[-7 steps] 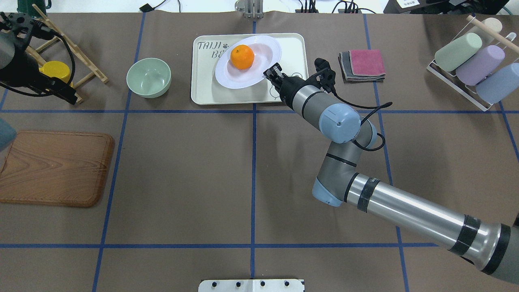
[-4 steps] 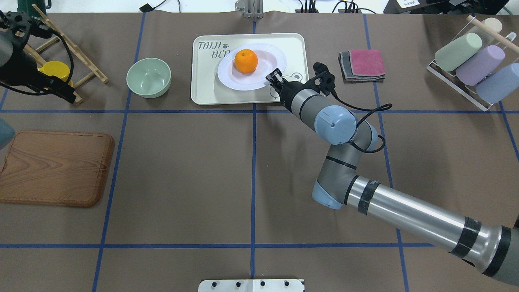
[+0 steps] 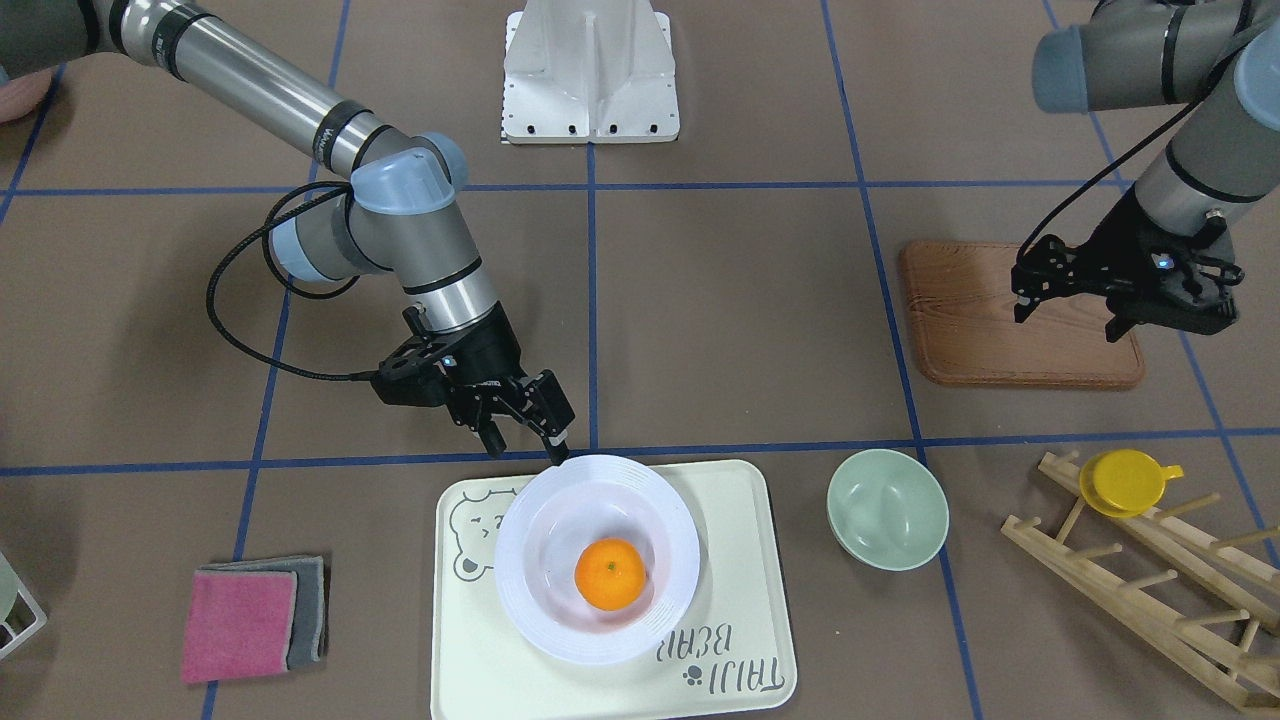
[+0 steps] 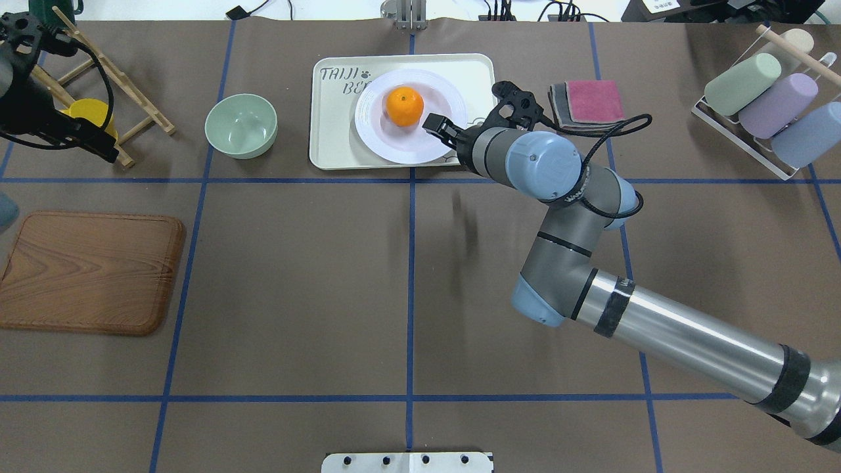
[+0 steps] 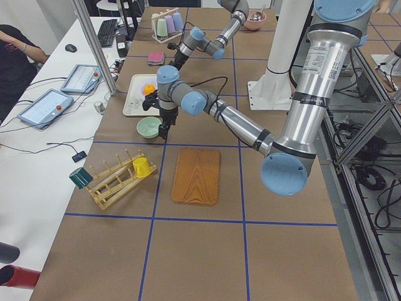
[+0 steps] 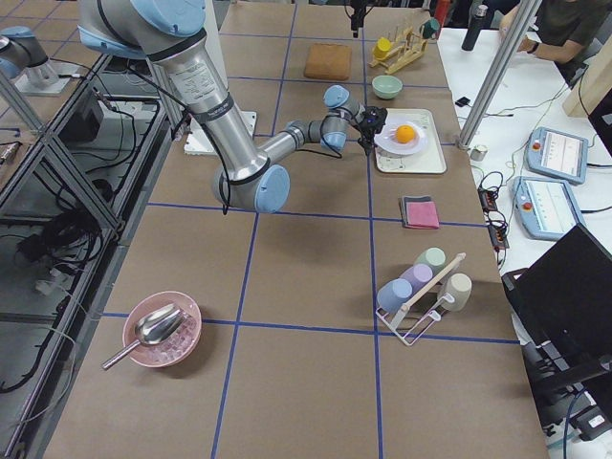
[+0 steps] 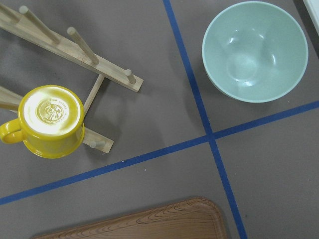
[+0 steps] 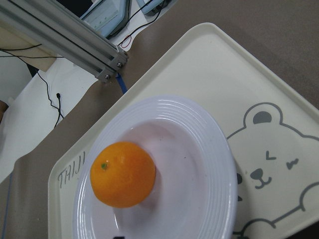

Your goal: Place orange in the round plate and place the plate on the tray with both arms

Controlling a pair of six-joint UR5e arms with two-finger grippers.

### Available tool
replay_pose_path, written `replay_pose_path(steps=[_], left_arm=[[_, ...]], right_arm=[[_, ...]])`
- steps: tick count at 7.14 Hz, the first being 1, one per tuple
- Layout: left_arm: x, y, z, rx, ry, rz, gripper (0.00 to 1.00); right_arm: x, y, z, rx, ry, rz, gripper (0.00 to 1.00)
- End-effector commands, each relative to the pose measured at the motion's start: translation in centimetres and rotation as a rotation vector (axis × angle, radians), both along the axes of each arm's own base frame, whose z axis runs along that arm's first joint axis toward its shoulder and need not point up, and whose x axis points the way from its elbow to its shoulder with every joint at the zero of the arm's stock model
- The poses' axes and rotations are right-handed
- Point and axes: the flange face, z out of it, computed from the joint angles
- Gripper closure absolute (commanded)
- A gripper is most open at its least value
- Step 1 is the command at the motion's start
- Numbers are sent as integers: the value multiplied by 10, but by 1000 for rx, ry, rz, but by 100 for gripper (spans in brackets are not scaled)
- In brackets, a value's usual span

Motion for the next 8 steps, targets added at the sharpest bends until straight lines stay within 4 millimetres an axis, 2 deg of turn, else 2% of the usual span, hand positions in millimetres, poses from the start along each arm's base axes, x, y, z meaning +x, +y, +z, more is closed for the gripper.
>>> replay_pose_path(steps=[1, 2, 3, 4, 5, 6, 7, 8], left_arm=[[-1, 1, 0, -6, -3, -1, 3], [-8, 2, 4, -3, -7, -2, 3], [-33, 2, 22, 31, -30, 27, 2], [-71, 6, 48, 18, -25, 43, 2], [-113, 18, 81, 1, -42, 27, 1], [-147, 28, 110, -18, -63, 10, 1], [-182, 38, 142, -38, -82, -5, 1], [-197, 42, 169, -71, -94, -6, 1]], right_arm=[[63, -11, 7, 0, 54, -188, 0], [106, -9, 0, 38, 180, -263, 0], [148, 17, -13, 60, 351, -357, 0], [203, 30, -24, 89, 477, -406, 0], [235, 22, -16, 81, 573, -452, 0], [276, 8, -1, 63, 595, -480, 0], [319, 1, 22, 83, 580, -581, 0], [355, 0, 57, 117, 580, -687, 0]])
